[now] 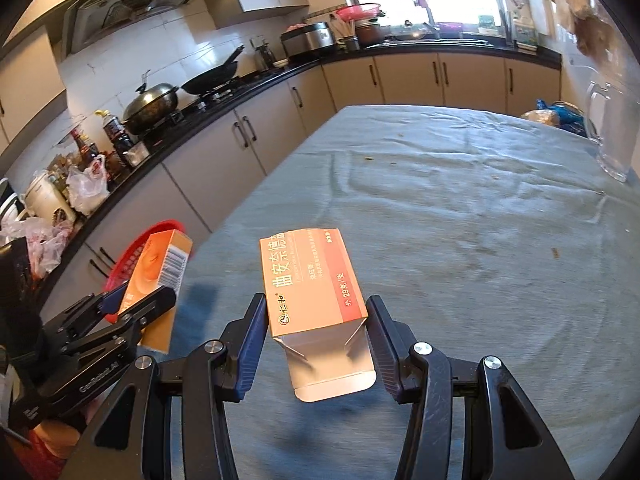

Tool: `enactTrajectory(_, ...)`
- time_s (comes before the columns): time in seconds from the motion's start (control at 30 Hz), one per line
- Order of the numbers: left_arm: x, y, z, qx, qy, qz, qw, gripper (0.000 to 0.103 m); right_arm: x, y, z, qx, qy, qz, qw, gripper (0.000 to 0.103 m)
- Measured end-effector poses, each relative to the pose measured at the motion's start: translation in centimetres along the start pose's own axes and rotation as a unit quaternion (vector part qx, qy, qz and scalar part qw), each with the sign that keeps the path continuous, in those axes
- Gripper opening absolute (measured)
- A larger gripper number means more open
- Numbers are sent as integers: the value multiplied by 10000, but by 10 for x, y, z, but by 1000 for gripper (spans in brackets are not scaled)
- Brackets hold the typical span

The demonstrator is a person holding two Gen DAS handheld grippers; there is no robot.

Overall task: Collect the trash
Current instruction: 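Carry both orange boxes with both tools over the red basket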

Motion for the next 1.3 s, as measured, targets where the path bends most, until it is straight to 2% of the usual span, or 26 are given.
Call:
enactTrajectory(0.43, -3, 86, -8, -429, -156, -568, 9973, 48, -10, 87, 34, -475, 201, -414, 9978, 54)
enactTrajectory(0.77, 6, 144, -5, -713, -109, -967, 9927, 48, -17, 133, 64, -762, 452, -575, 9944, 54)
enactTrajectory(1.0, 10, 170, -1, -864, -60, -1092, 9902, 48, -18, 154, 79, -967, 584, -535, 9922, 54)
enactTrajectory(1.3, 15, 185, 9, -952, 54, -1144, 9888, 48, -23, 178, 107, -1277, 827, -328, 9878, 54)
Point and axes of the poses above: each gripper's, at about its wrist camera, not at the fingertips, and z roughly the way its jaws point, y to its left, x to its underside, the point moved 8 cm from there along z, roughly the way its jaws point, and after that the axes turned 4 degrees about -x, right-handed, at the moved point
